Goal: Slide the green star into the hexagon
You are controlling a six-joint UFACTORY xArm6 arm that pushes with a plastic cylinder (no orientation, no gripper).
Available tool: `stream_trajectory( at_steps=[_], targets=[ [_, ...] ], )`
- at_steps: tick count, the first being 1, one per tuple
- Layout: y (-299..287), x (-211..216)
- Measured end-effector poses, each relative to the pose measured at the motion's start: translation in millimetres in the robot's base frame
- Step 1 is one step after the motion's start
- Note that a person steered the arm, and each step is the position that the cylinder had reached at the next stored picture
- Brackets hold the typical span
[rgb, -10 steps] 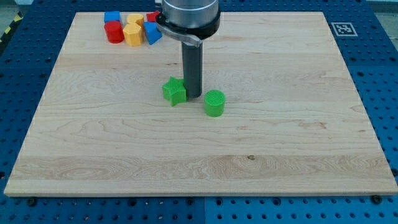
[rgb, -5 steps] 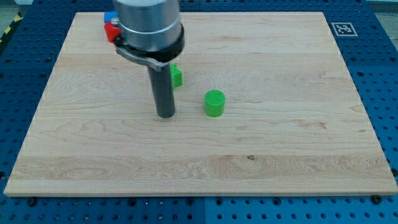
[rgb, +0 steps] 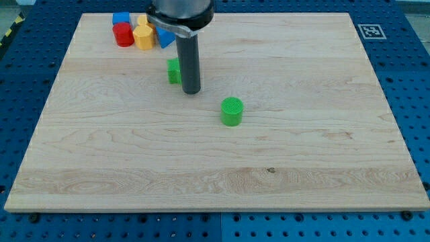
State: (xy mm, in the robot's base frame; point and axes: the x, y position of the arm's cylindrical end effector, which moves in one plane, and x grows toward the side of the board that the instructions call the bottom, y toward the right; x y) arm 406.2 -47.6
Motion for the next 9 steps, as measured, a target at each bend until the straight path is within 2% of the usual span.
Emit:
stream_trajectory(
  at_steps=[2,4,6,7,9],
  targets=[
    [-68,-31],
    [-15,-4],
    [-41,-47],
    [-67,-47],
    [-68,-42]
  ],
)
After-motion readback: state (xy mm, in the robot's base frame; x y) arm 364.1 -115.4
